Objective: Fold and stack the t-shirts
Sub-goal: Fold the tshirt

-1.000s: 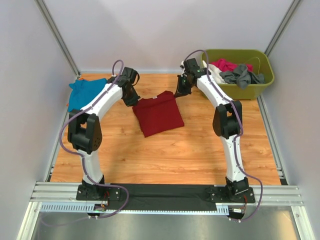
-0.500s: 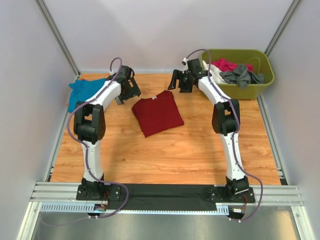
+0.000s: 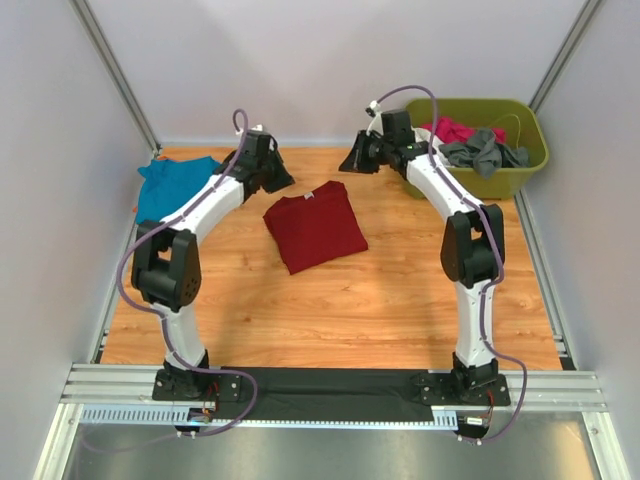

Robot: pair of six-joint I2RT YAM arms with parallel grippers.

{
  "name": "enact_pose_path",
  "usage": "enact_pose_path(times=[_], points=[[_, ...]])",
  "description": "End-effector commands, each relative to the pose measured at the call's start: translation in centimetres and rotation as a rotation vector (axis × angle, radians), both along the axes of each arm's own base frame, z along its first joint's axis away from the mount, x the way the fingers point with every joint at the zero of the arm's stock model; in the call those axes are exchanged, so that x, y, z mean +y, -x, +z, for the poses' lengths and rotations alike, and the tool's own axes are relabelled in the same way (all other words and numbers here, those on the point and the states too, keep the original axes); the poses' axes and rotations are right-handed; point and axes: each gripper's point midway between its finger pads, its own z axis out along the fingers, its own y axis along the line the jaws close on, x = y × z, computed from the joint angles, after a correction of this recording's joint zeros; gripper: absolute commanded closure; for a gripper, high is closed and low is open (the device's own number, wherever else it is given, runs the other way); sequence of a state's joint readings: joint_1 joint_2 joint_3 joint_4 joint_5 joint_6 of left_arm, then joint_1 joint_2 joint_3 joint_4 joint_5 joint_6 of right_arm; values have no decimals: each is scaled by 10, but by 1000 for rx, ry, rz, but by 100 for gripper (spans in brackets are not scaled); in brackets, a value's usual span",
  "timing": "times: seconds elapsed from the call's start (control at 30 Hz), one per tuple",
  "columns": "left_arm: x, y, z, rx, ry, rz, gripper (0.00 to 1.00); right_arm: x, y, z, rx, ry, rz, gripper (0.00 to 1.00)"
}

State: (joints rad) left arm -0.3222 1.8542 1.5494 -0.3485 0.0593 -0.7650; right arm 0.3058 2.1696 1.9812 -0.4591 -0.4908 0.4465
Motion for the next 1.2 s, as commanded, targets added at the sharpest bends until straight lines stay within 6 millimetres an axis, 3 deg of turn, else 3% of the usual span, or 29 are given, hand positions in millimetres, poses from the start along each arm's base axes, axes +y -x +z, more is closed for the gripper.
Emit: enact_pose_path(times=[0.0, 0.27, 0.37, 0.57, 0.73, 0.77, 0.83, 1.0, 1.1, 1.13, 1.17], points=[[-10, -14, -37, 31, 25, -5, 100, 9, 4, -29, 28, 10, 38, 100], [14, -39, -86, 100, -39, 35, 100, 7, 14, -92, 151, 82, 39, 100], [14, -39, -122, 163, -64, 7, 100, 6, 25, -119, 207, 100, 34, 100], [20, -45, -145, 184, -117, -1, 100, 1, 32, -144, 257, 133, 28, 100], [23, -69, -134, 118, -171, -35, 100, 3, 38, -144, 261, 159, 22, 100], [23, -71, -140, 123, -179, -49, 100, 0, 43, -150, 275, 179, 17, 100], [20, -90, -127, 86, -196, -82, 100, -2, 56, -154, 290, 207, 15, 100], [16, -99, -115, 54, -220, -145, 100, -8, 70, -147, 277, 244, 10, 100], [19, -97, -83, 8, -240, -159, 100, -8, 73, -131, 264, 232, 6, 100], [21, -95, -71, -10, -256, -174, 99, -7, 70, -112, 232, 218, 0, 100], [22, -90, -46, -42, -260, -178, 97, -8, 68, -102, 216, 219, -13, 100]])
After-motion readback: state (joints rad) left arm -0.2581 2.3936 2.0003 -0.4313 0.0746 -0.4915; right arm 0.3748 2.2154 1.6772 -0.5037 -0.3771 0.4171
